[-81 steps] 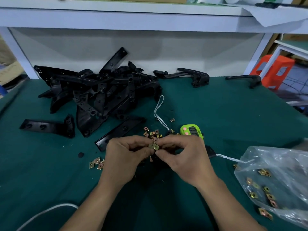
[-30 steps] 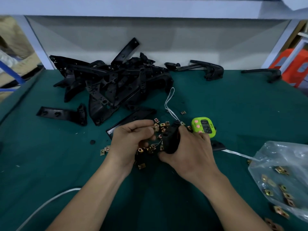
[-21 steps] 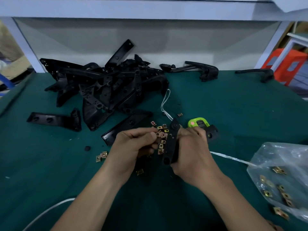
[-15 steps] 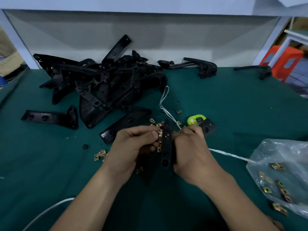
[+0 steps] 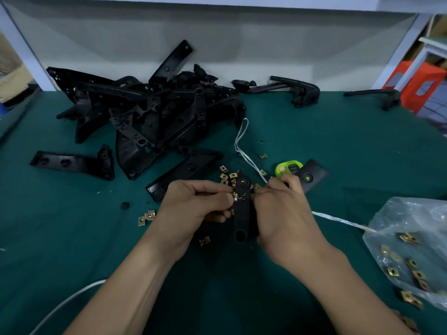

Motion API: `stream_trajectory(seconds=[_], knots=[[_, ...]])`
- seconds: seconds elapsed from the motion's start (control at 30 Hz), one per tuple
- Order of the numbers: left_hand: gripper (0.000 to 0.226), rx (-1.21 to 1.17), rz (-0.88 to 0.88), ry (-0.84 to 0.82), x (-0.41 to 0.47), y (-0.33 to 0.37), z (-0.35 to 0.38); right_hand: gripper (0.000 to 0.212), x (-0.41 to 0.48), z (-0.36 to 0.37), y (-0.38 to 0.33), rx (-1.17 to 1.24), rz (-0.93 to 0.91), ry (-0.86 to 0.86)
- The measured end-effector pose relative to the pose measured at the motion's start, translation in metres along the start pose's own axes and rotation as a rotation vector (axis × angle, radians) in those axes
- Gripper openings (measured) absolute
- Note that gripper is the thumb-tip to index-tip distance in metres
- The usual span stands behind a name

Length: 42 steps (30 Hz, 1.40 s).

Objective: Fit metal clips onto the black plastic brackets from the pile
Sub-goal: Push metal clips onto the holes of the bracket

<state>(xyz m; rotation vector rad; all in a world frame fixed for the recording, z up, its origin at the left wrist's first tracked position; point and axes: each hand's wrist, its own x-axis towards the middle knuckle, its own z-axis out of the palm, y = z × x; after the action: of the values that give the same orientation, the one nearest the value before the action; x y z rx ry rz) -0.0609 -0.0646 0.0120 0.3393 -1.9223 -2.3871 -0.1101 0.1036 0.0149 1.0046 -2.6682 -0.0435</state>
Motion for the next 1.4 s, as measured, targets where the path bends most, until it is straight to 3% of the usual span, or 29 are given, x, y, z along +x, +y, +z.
stream_trajectory(seconds=[0.3, 0.37, 0.53, 0.67, 0.77, 0.87, 1.0, 1.17, 1.3, 1.4], knots=[[0.038, 0.107, -0.032, -0.023, -0.005, 0.007, 0.002, 0.023, 0.001, -0.004, -0.009, -0.074, -0.062, -0.108], [0.037, 0.102, -0.045, 0.008, -0.006, 0.005, 0.005, 0.017, 0.002, -0.004, -0.01, -0.067, -0.062, -0.14], [0.014, 0.14, 0.035, 0.104, -0.007, 0.001, 0.014, 0.029, 0.002, 0.006, -0.003, 0.005, 0.023, -0.13], [0.016, 0.786, 0.264, 0.305, -0.007, -0.002, 0.002, 0.04, -0.004, 0.012, 0.015, 0.129, 0.184, 0.051], [0.01, 1.04, 0.204, 0.237, -0.009, 0.0, -0.002, 0.04, -0.002, 0.012, 0.03, 0.114, 0.298, -0.009], [0.021, 1.219, 0.224, 0.171, -0.009, -0.006, 0.005, 0.035, 0.0, 0.014, 0.034, 0.096, 0.343, -0.04], [0.018, 1.248, 0.282, 0.214, -0.009, -0.012, 0.013, 0.048, -0.001, 0.013, 0.028, 0.089, 0.308, -0.005], [0.015, 1.244, 0.385, 0.241, -0.006, -0.021, 0.012, 0.029, -0.001, 0.012, 0.032, 0.127, 0.355, -0.069], [0.04, 1.214, 0.506, 0.072, 0.0, -0.026, 0.022, 0.039, -0.002, 0.01, 0.036, 0.172, 0.423, -0.039], [0.029, 1.284, 0.516, 0.027, 0.004, -0.028, 0.034, 0.044, -0.002, 0.01, 0.034, 0.167, 0.412, -0.041]])
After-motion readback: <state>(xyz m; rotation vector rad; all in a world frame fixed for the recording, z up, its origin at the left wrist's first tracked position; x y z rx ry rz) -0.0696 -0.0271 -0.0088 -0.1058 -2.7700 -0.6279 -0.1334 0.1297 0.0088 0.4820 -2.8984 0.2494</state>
